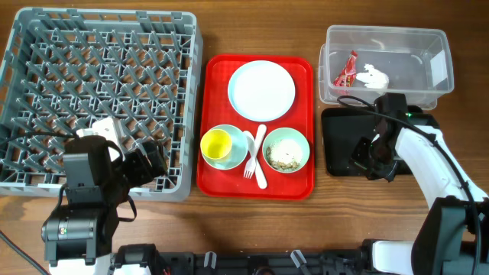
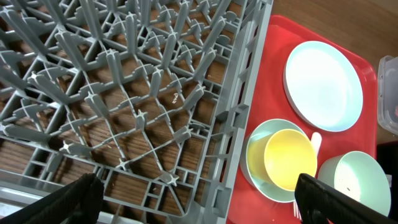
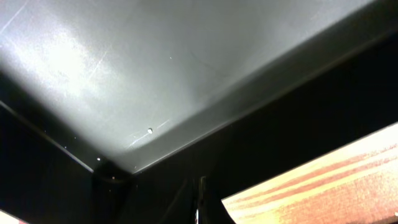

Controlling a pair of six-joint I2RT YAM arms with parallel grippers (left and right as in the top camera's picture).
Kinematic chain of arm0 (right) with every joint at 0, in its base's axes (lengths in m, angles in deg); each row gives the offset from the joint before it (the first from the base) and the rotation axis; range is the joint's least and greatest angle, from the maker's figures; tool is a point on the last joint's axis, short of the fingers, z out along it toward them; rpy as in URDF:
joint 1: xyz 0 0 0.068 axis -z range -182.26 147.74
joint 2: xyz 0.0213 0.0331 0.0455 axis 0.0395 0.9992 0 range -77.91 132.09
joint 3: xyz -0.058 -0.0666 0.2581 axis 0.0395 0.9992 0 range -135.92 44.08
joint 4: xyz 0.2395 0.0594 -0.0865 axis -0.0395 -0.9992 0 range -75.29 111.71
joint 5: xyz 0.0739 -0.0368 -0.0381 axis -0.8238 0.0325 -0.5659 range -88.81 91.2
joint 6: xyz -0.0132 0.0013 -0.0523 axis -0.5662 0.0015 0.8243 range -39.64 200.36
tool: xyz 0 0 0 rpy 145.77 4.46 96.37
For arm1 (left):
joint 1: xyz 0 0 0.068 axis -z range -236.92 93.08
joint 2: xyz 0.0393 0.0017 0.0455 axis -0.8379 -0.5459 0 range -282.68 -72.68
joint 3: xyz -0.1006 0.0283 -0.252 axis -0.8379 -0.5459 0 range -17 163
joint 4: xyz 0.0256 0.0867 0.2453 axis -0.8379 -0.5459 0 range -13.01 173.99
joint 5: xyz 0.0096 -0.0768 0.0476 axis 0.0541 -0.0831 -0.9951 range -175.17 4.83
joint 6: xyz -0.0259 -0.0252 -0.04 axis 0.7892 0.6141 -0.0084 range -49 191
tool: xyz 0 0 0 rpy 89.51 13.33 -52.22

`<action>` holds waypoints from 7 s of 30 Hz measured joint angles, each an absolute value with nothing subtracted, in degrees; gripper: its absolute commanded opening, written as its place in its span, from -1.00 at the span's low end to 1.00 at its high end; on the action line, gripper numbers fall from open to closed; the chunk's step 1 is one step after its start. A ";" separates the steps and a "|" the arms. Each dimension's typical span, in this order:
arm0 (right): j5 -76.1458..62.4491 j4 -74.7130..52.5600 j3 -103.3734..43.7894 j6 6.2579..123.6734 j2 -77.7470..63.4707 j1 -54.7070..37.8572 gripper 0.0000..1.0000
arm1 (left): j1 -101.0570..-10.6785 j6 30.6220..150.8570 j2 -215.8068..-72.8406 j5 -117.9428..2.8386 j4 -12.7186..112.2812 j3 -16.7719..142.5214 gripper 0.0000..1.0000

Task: Sort waste into correct bins and load items into the dishwasher rack
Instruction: 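Lift the wrapper into the clear bin and open the right gripper, then move the right gripper to the green rice bowl and grasp its rim, then tip the green bowl over the black tray to dump the rice, then carry the empty green bowl back and set it on the white plate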

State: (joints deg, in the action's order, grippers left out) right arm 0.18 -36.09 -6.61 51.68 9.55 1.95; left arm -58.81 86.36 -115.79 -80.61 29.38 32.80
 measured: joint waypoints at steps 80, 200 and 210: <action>-7.86 -20.60 -18.24 62.95 18.84 -40.17 -0.54 | -58.81 86.36 -115.79 -80.61 28.88 32.80 1.00; -78.99 69.61 -6.13 -2.22 3.08 14.05 -0.91 | -58.81 86.36 -115.79 -80.61 28.70 32.80 1.00; -59.69 65.41 -6.44 6.21 3.06 14.05 -0.91 | -58.81 86.36 -115.79 -80.59 28.68 32.80 1.00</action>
